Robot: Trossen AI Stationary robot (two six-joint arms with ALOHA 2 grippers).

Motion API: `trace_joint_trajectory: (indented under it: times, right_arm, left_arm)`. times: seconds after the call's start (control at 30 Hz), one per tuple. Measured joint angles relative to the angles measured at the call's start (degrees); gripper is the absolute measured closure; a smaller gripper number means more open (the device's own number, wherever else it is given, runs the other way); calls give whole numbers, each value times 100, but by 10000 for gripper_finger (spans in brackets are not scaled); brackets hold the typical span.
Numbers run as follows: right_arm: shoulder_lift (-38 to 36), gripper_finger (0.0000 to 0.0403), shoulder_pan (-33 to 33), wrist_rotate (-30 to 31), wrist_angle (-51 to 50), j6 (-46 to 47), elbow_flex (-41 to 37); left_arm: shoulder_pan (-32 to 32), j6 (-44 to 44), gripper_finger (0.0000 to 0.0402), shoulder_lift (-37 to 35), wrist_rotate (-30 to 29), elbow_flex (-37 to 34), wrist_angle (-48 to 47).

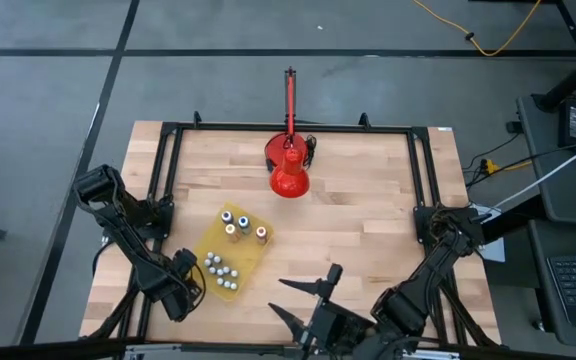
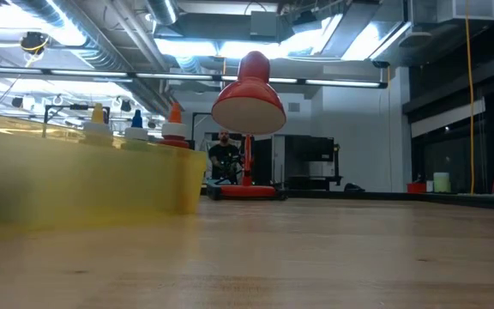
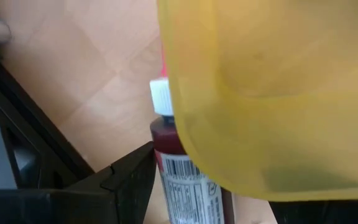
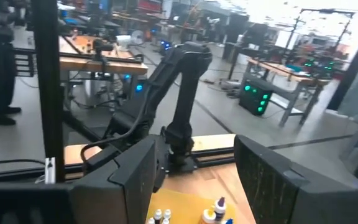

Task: Pick & Place food coloring
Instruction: Put the large pink food coloring bottle into the yellow bin

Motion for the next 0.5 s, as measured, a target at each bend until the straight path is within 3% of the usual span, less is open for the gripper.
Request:
trace_joint_trajectory:
  times: [0.27,0.5]
  right_arm:
    - [0,189,-17,-93,-31,-17,0]
    - [0,189,-16,-93,-32,-19,0]
  left_arm:
    - [1,-153,151,0,-86,1,-191]
    - [1,-190,221,0,-53,1,-204]
